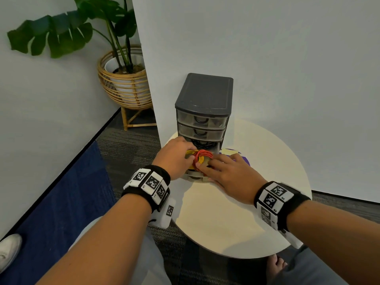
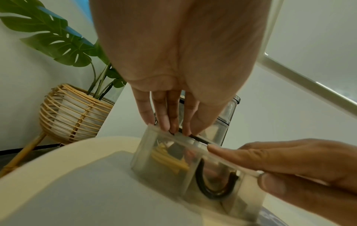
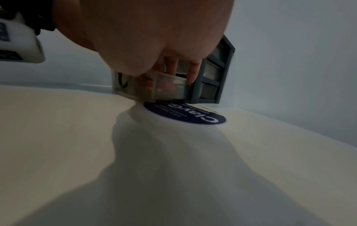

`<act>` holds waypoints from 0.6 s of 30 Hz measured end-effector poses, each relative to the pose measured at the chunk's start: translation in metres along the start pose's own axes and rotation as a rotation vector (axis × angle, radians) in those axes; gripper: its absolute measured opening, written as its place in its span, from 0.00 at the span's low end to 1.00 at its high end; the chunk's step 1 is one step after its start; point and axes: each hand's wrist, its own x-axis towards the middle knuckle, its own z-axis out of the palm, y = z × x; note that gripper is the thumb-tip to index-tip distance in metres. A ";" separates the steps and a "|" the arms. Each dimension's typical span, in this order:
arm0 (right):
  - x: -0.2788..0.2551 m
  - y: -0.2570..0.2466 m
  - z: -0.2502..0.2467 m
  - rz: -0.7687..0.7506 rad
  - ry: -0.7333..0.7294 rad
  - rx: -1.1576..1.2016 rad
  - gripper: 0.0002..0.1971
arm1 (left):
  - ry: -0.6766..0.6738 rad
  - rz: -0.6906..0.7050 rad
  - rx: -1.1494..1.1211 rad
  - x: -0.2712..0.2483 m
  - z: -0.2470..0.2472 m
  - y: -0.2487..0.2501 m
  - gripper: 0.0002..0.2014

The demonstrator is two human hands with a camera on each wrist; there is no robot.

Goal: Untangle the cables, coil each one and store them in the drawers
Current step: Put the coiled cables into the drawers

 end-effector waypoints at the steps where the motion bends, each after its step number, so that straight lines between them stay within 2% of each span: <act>1: 0.001 0.002 0.001 0.024 0.000 0.001 0.34 | 0.027 0.000 -0.022 0.000 -0.001 0.001 0.14; 10: 0.022 0.015 -0.008 0.160 0.012 -0.140 0.39 | 0.200 -0.046 -0.173 0.003 -0.008 -0.004 0.11; 13: 0.029 0.019 -0.012 0.180 -0.046 -0.139 0.44 | 0.218 -0.057 -0.195 0.003 -0.009 -0.005 0.11; 18: 0.040 0.023 -0.011 0.225 -0.051 -0.135 0.42 | 0.222 -0.066 -0.197 0.007 -0.007 -0.005 0.12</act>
